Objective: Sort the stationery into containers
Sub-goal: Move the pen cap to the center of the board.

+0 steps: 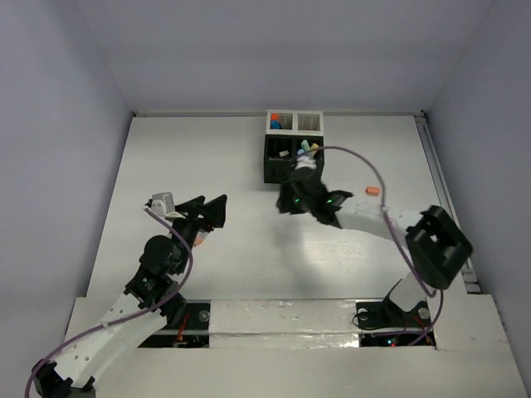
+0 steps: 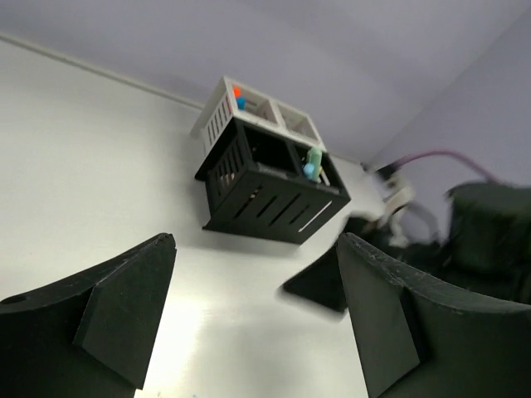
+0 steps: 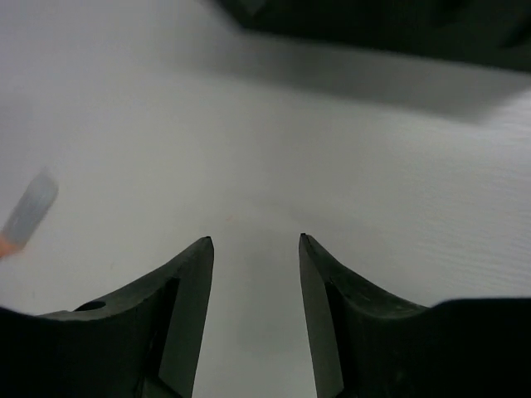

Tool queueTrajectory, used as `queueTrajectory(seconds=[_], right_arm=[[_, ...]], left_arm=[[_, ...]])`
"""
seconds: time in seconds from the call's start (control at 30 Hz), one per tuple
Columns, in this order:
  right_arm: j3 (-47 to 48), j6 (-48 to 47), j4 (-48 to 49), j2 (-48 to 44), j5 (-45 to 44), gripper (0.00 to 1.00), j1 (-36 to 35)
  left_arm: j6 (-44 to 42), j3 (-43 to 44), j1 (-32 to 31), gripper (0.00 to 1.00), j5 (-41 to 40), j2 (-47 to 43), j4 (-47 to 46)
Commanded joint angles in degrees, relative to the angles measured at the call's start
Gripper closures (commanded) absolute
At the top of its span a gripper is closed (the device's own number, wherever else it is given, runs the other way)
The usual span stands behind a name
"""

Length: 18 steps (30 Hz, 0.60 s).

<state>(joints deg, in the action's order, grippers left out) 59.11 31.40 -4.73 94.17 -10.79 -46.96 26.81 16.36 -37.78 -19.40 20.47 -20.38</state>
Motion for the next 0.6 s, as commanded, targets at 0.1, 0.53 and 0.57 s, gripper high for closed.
queueTrajectory(seconds=[0.1, 0.53, 0.57], right_arm=[[-11.82, 5.17, -0.80, -16.55, -9.69, 0.41, 22.33], [0.90, -8.80, -11.25, -0.93, 0.42, 0.13, 45.11], [2.48, -9.16, -12.31, 0.04, -0.80, 0.13, 45.11]], left_arm=[[0.35, -0.72, 0.07, 0.24, 4.71, 0.19, -2.12], [1.93, -1.24, 0.07, 0.24, 8.76, 0.54, -4.05], [1.85, -1.24, 0.07, 0.24, 8.76, 0.62, -4.05]])
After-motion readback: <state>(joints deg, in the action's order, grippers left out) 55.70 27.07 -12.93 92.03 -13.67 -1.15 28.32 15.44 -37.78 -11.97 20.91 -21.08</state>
